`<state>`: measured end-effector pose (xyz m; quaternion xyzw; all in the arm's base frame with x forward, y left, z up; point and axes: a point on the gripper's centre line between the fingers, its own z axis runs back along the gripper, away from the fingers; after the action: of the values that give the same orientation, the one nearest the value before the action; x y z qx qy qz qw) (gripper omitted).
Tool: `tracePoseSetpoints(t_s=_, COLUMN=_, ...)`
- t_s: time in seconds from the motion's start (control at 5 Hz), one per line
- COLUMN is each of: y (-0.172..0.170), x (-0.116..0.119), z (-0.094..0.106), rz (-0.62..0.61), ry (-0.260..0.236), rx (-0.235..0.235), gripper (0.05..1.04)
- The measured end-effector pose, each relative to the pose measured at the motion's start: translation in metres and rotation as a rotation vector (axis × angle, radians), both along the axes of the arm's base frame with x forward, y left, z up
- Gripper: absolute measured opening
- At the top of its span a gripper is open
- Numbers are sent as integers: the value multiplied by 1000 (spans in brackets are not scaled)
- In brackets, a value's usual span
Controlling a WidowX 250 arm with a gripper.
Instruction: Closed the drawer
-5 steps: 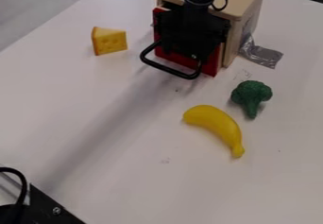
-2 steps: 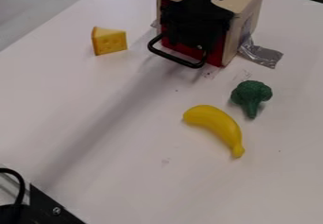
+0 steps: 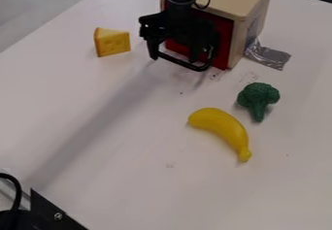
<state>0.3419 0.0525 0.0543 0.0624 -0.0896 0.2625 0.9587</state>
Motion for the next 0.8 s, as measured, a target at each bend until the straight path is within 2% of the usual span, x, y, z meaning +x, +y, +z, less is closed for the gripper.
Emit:
tracePoseSetpoints(t_s=0.4, y=-14, x=-7, z=22, rz=-11, ry=5, rx=-81, gripper=999)
tracePoseSetpoints(t_s=0.6, y=-24, x=-7, z=47, rz=-16, ry=2, rx=-136, gripper=999)
tracePoseSetpoints(t_s=0.8, y=-38, x=-10, z=66, rz=-1, ry=66, rx=-133, gripper=999)
